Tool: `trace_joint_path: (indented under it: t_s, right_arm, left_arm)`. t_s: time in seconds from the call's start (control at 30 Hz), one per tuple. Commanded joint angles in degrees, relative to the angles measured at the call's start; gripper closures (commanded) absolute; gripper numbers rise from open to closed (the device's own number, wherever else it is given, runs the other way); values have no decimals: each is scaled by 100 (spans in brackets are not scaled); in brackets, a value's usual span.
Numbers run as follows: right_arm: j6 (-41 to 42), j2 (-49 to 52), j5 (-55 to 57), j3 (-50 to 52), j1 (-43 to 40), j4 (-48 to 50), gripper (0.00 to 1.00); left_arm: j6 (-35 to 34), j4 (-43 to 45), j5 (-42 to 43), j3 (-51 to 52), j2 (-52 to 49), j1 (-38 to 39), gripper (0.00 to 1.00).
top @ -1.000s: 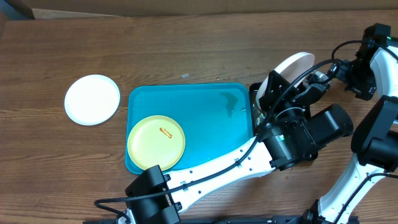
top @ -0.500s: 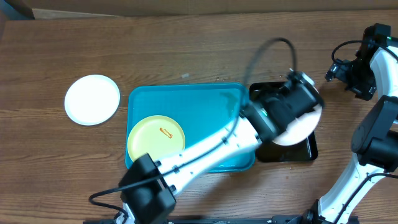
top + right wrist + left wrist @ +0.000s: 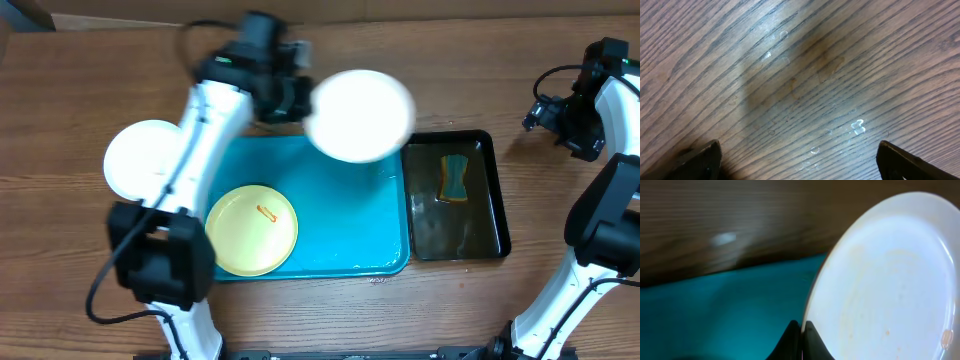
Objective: Clean dirty plates on tray and stack at the side
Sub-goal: 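Carry plate left and stack it onto the white plate beside tray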
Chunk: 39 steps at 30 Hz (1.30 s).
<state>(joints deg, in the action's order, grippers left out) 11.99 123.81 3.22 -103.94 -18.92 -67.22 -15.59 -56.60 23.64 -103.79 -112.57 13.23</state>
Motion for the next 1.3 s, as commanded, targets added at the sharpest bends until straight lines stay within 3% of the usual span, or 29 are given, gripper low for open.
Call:
trace_joint_path:
  t_s: [0.0, 0.2, 0.47, 0.77, 1.03, 1.1, 1.13, 1.2, 1.27]
  right_arm:
    - [24, -142, 15, -111, 26, 15, 0]
    - [24, -144, 15, -111, 26, 15, 0]
    - [24, -142, 15, -111, 26, 15, 0]
    - [24, -142, 15, -111, 26, 15, 0]
    - [24, -142, 15, -111, 26, 15, 0]
    - [24, -142, 15, -111, 26, 15, 0]
    - [24, -142, 15, -111, 26, 15, 0]
    - [24, -142, 15, -111, 26, 15, 0]
    - [24, -142, 15, -111, 26, 15, 0]
  left_arm:
    - [-111, -455, 431, -105, 20, -1215, 96]
    - [87, -1108, 393, -103, 20, -2828, 96]
    - [-258, -1320, -1248, 114, 20, -4258, 96]
    - [-525, -1080, -2815, 245, 17, -4586, 96]
    - [-623, -551, -2846, 706, 17, -4583, 95]
    - [-570, -514, -2688, 752, 17, -4568, 77]
    - [-404, -487, -2492, 769, 17, -4548, 63]
    - [-52, -476, -2116, 769, 17, -4511, 51]
    - [306, -490, -1582, 769, 17, -4444, 46]
